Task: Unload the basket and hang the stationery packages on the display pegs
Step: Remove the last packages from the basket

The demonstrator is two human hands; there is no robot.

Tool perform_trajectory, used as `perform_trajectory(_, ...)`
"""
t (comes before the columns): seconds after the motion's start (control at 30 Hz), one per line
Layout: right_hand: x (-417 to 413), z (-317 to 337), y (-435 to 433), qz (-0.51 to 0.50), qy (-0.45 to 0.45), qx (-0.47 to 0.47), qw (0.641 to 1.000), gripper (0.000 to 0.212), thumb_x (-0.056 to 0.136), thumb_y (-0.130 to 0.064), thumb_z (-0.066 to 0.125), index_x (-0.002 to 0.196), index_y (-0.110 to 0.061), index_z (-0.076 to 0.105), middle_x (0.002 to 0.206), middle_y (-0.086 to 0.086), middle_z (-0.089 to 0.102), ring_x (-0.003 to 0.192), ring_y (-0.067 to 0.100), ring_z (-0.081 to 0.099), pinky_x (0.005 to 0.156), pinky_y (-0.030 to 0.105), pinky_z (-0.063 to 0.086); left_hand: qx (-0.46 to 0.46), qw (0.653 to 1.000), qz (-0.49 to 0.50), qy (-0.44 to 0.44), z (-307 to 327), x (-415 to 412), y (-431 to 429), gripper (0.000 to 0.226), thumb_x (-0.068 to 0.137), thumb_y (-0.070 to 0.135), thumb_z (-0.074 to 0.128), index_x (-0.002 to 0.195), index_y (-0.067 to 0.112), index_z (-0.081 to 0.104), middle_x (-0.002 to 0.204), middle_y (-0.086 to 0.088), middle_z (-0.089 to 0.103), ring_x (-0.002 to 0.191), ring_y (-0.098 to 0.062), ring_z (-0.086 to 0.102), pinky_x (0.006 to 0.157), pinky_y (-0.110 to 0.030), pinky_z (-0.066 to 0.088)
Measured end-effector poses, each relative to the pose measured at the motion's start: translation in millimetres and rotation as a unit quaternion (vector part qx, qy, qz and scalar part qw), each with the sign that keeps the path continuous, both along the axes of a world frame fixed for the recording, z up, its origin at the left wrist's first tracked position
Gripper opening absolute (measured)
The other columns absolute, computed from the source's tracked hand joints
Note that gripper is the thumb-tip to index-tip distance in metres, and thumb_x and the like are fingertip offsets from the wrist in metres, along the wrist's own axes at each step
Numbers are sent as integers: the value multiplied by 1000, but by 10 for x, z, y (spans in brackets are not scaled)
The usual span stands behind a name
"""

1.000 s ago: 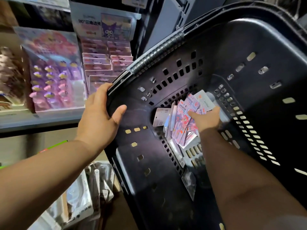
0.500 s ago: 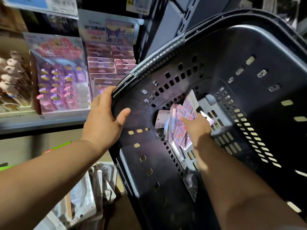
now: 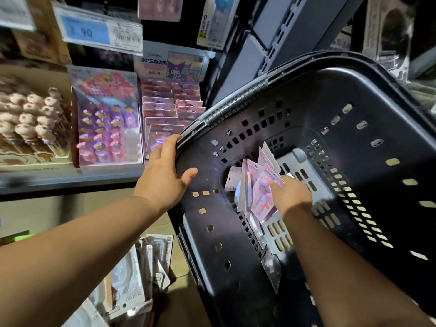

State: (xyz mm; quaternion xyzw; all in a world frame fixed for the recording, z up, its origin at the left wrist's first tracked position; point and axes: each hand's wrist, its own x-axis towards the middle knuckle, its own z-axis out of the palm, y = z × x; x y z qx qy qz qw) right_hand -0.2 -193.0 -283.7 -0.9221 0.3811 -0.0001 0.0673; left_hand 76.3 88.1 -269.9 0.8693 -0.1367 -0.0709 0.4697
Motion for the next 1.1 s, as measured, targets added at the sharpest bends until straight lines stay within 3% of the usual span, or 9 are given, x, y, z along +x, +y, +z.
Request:
perform_trajectory(0.2,-217,738,102,53,25,-20,998,32,97,-38,52,111,-14,68,109,15,68,103,34,61,79,33,44,13,999,-19,47,70,-15,28,86,89,34,68,154,32,12,154,-12,25,140,-32,32,114,-41,29)
perform_trajectory(0.37,-388,1362,325,61,22,21,998,25,88,-33,63,68,-19,59,77,5,64,71,24,56,61,30,37,94,995,-27,-34,263,-308,11,109,82,53,70,157,24,-3,162,-17,-1,150,-33,7,121,-43,14)
perform_trajectory(0.5,-502,1828,476,73,-13,101,992,16,82,-29,74,83,-14,72,84,7,71,79,24,64,66,32,45,2,993,-98,-66,444,-594,-25,112,75,52,77,156,15,10,162,-12,9,149,-27,7,122,-38,9)
perform_trajectory(0.63,-626,2076,533,79,-78,217,970,26,74,-28,83,92,-11,75,92,8,75,85,27,69,80,28,50,-113,977,-165,72,586,-734,44,122,67,45,86,156,20,6,160,-2,18,147,-16,20,120,-34,20)
perform_trajectory(0.7,-674,2110,547,68,-117,287,948,33,65,-27,87,93,-13,76,96,11,75,94,34,70,97,47,51,-162,958,-183,152,656,-782,103,127,65,41,88,156,25,1,154,3,29,139,-11,32,114,-32,30)
perform_trajectory(0.77,-730,2173,657,57,-139,377,914,35,66,-11,83,99,-7,74,102,18,73,100,38,68,96,54,50,-181,945,-195,189,750,-825,159,127,64,38,90,154,29,1,145,10,41,129,-9,45,109,-30,37)
perform_trajectory(0.93,-696,2345,897,76,-97,478,870,63,59,-13,87,116,2,66,112,24,69,104,40,65,95,53,51,-266,909,-227,225,1024,-815,315,110,51,30,94,141,27,31,123,6,67,111,-13,65,100,-42,51)
perform_trajectory(1.03,-596,2445,1071,66,-89,497,860,25,80,-3,72,105,-2,69,95,18,74,83,32,71,83,47,57,-272,904,-241,227,1154,-829,453,85,60,20,93,130,26,45,117,1,70,106,-20,68,96,-44,53)
perform_trajectory(1.1,-515,2453,1200,68,-74,504,858,14,87,-1,64,99,-6,69,87,14,75,72,27,71,75,41,58,-266,902,-226,255,1233,-826,585,59,69,16,88,116,28,53,89,3,73,71,-18,65,68,-31,54)
